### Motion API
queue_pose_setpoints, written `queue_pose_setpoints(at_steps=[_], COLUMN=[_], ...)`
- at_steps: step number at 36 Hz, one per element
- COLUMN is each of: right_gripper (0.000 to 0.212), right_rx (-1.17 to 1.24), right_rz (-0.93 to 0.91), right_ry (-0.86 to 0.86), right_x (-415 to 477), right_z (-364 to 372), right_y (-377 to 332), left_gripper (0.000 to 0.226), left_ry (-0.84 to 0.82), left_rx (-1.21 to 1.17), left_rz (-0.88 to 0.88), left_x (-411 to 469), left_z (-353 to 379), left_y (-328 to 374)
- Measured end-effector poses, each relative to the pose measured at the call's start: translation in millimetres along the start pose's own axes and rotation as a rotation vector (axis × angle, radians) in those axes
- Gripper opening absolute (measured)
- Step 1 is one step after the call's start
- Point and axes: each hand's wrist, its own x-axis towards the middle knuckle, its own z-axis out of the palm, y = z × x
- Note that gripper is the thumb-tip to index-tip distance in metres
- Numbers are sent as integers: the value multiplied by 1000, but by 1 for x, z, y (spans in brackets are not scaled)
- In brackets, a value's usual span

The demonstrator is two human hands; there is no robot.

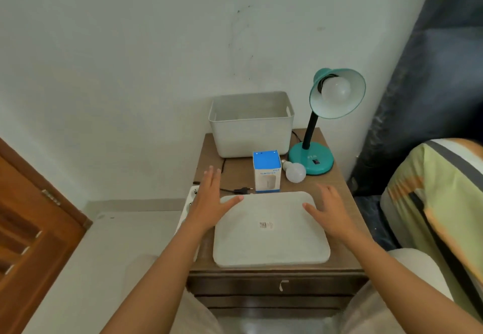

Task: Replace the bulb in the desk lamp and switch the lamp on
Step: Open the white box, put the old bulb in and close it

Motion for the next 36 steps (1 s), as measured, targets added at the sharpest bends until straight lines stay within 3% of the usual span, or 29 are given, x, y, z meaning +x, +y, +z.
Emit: queue_pose_setpoints(at_steps=[5, 12, 18, 26, 32, 36], right_gripper=[55, 62, 66, 55, 47, 48], right_rx=[26, -90, -203, -249, -136, -51], right_rz=[-108, -103, -137, -146, -102, -168], right_ry=[29, -20, -91, -96, 19, 159], right_x=[50, 106, 125, 130, 126, 115], right_z=[-9, -5, 3, 13, 10, -7], right_y=[-17, -26, -26, -26, -28, -39], left_gripper=[102, 112, 124, 124, 125, 123], left_ry=[78, 88, 36, 22, 7, 18], left_rx=[39, 49, -22, -87, -156, -186], left_rz=[12, -39, -123, -157, -162, -165], left_x=[80, 166, 202, 212, 212, 211], left_z=[-35, -55, -53, -45, -48, -50], left_y=[17, 34, 28, 20, 21, 24])
